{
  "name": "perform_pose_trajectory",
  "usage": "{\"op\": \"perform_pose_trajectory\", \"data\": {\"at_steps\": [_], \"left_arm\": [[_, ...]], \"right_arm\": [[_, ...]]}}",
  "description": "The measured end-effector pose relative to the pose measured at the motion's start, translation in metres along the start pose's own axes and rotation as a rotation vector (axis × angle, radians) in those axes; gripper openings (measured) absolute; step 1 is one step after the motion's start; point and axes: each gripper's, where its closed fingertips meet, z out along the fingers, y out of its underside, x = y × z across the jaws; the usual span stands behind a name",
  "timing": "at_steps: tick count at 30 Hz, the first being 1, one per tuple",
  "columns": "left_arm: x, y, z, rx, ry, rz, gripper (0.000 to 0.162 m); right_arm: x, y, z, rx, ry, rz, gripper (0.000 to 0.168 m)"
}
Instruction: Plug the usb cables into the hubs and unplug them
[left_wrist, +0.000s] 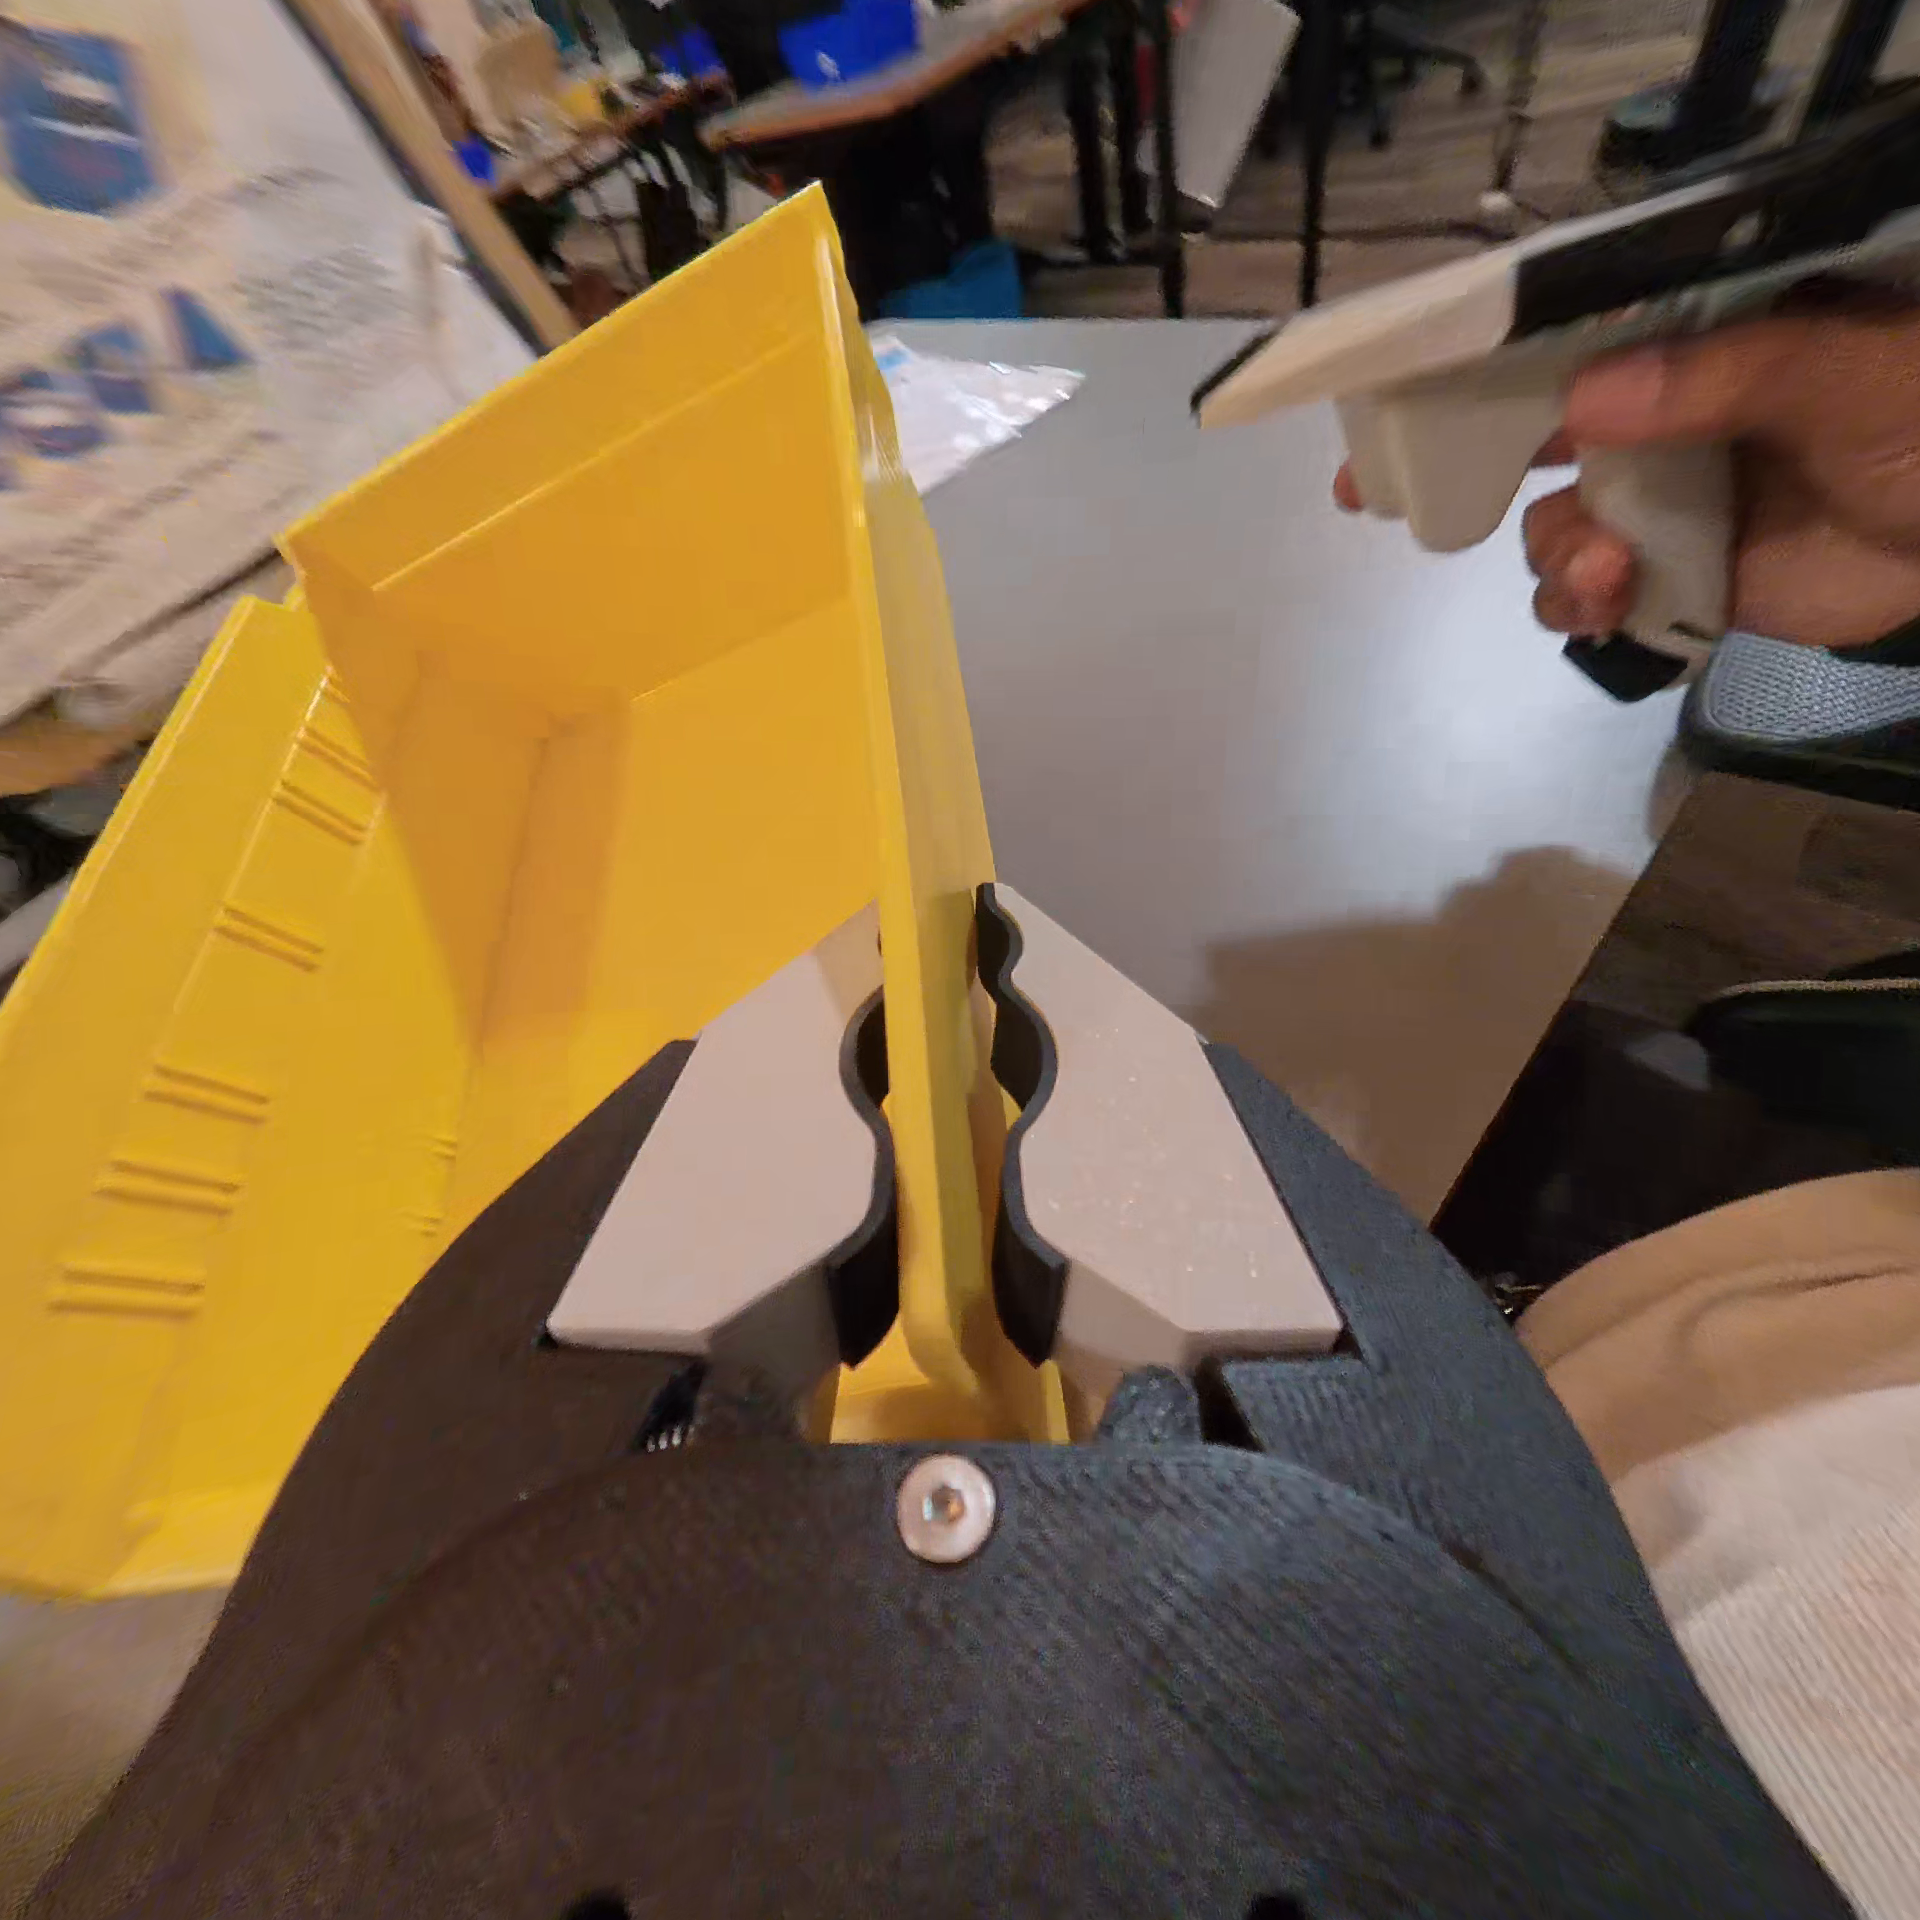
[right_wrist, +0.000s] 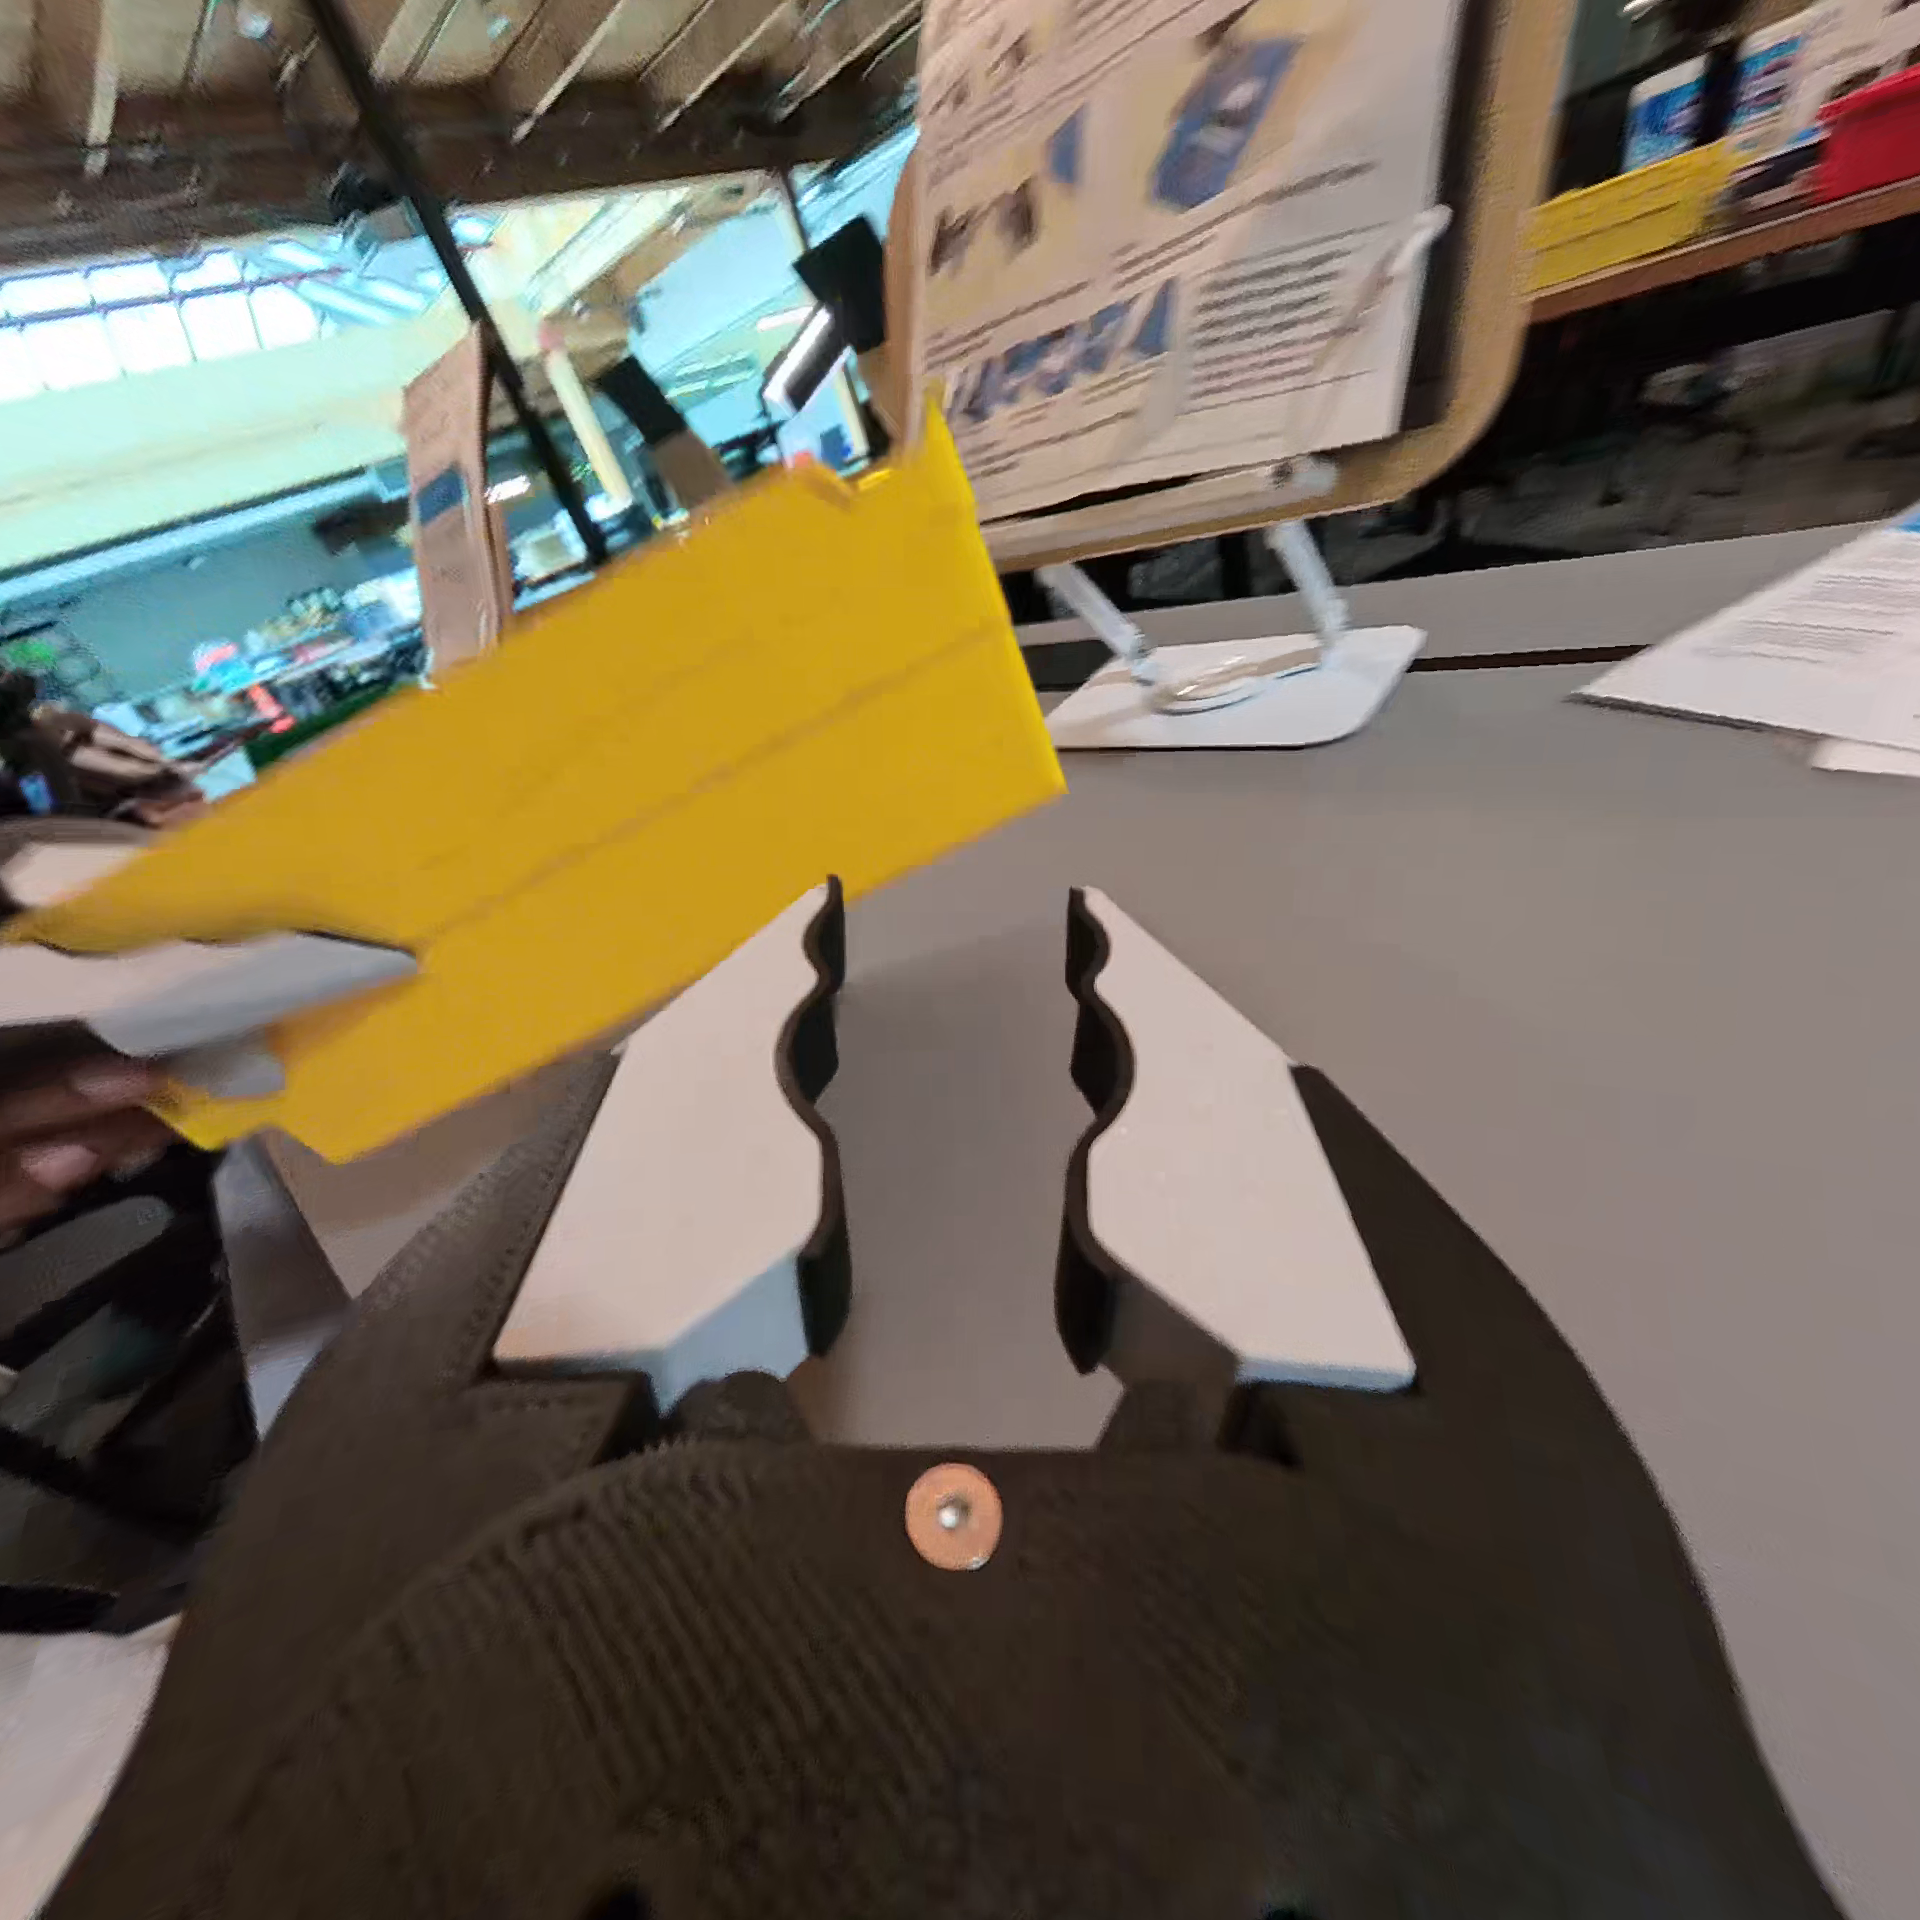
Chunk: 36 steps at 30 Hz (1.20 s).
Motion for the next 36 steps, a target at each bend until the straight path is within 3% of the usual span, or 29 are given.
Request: {"op": "perform_pose_trajectory", "data": {"at_steps": [3, 7, 12, 14, 16, 19, 22, 26, 27, 29, 32, 36], "left_arm": [[0.032, 0.005, 0.048, -0.054, 0.092, -0.009, 0.006], [0.062, -0.001, 0.102, -0.065, 0.118, 0.017, 0.005], [0.101, -0.005, 0.162, -0.101, 0.158, -0.039, 0.008], [0.106, -0.020, 0.175, -0.043, 0.149, -0.023, 0.006], [0.120, -0.037, 0.173, 0.019, 0.237, -0.053, 0.022], [0.127, -0.051, 0.152, 0.096, 0.367, -0.090, 0.081], [0.082, -0.046, 0.133, 0.119, 0.303, -0.131, 0.101], [-0.037, -0.024, 0.107, 0.187, 0.019, -0.244, 0.094], [-0.060, -0.010, 0.103, 0.174, -0.019, -0.261, 0.089], [-0.088, 0.029, 0.101, 0.069, -0.039, -0.305, 0.096], [-0.093, 0.064, 0.095, 0.003, 0.037, -0.485, 0.096], [-0.078, 0.060, 0.093, 0.022, 0.160, -0.562, 0.094]], "right_arm": [[0.015, 0.000, -0.033, 0.020, 0.042, -0.029, 0.040], [0.019, 0.007, -0.041, -0.051, 0.052, -0.096, 0.041], [0.035, 0.015, -0.046, -0.062, 0.117, 0.011, 0.060], [0.046, 0.016, -0.051, -0.052, 0.151, 0.081, 0.065], [0.059, 0.015, -0.057, -0.036, 0.189, 0.132, 0.067], [0.071, 0.009, -0.068, 0.009, 0.231, 0.170, 0.072], [0.068, 0.010, -0.070, 0.014, 0.238, 0.139, 0.078], [0.056, 0.017, -0.059, -0.024, 0.286, -0.026, 0.093], [0.053, 0.020, -0.055, -0.038, 0.313, -0.083, 0.097], [0.044, 0.025, -0.045, -0.064, 0.344, -0.166, 0.107], [0.018, 0.027, -0.029, -0.060, 0.317, -0.240, 0.120], [0.002, 0.027, -0.009, -0.052, 0.335, -0.327, 0.131]]}}
